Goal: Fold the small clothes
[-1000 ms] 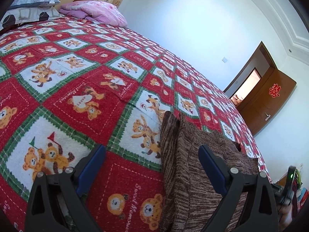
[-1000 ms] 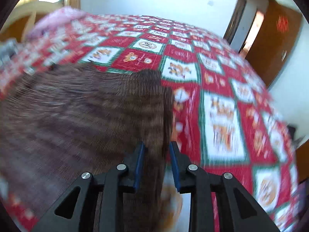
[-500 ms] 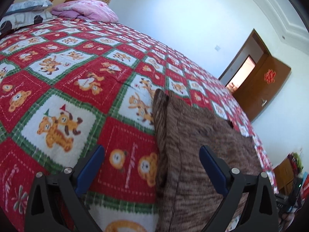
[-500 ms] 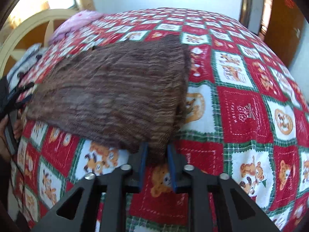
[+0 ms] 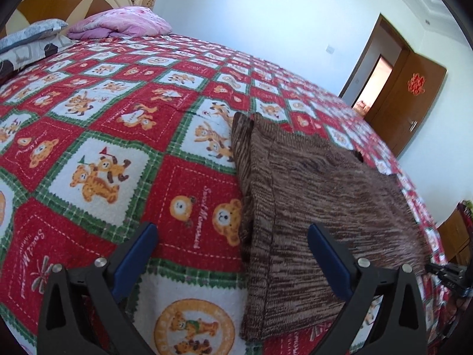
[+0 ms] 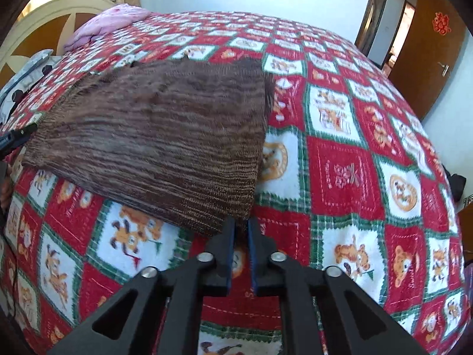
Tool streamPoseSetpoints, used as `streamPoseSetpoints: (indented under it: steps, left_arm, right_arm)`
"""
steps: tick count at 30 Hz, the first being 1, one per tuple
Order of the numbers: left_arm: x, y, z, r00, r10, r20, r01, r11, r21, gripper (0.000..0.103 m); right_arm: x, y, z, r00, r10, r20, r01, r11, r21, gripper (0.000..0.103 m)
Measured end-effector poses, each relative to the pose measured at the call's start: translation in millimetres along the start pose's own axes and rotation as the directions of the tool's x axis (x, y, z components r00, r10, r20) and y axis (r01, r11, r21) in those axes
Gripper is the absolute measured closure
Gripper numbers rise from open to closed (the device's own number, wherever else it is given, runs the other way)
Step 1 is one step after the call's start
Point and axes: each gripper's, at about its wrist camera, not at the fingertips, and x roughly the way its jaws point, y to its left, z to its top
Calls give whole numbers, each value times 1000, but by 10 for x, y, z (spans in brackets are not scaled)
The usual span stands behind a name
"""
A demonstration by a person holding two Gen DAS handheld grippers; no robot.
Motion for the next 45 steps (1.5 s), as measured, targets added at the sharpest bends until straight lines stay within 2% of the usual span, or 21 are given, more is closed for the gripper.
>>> streamPoseSetpoints:
  steps: [1,3,7,9,14,19,24,31,36,41,42,45]
  left_arm:
    - [-1,-22,3,1000,12,-9,-12,1000,15,0]
    - [-5,-82,8,998,58,-27,-56,996,64,0]
    - [-20,-94,34,995,92,-41,-87,990,115,0]
    - [-39,-72,65,995,95,-38,-90,989,120,0]
    - [-49,15,185,987,162,-24,-156,976,153,0]
    - [10,121,278,983,181,-30,-174,972,159,0]
    - [96,155,363,985,169,-44,-160,974,161,0]
    - [251,129,510,991,122,-48,-113,981,157,0]
    - [438,70,642,997,32,-64,-23,991,135,0]
    - [638,5,816,995,-67,-72,74,992,98,1]
    - [694,-5,849,994,-83,-77,90,992,91,2]
    - [850,-26,901,985,-134,-106,143,987,73,16]
  right_arm:
    - [-66,43,34,1000,-15,24,15,1000,-6,63]
    - [-173,153,88,997,-9,74,11,1000,-22,51]
    - [-263,600,248,987,97,131,-82,991,-110,51]
    - [-222,916,317,982,131,139,-105,978,-181,51]
    - [-39,1752,394,966,207,152,-147,930,-336,51]
    - [119,2486,355,957,255,142,-160,867,-473,51]
    - [211,2885,328,952,252,173,-127,841,-526,51]
    - [326,3104,379,949,230,217,-88,851,-517,51]
    - [380,3195,474,950,199,239,-54,864,-501,51]
    - [415,3271,522,951,182,252,-34,866,-499,51]
    - [411,3291,512,950,177,257,-25,864,-503,51]
    - [418,3360,498,947,163,275,6,851,-525,54]
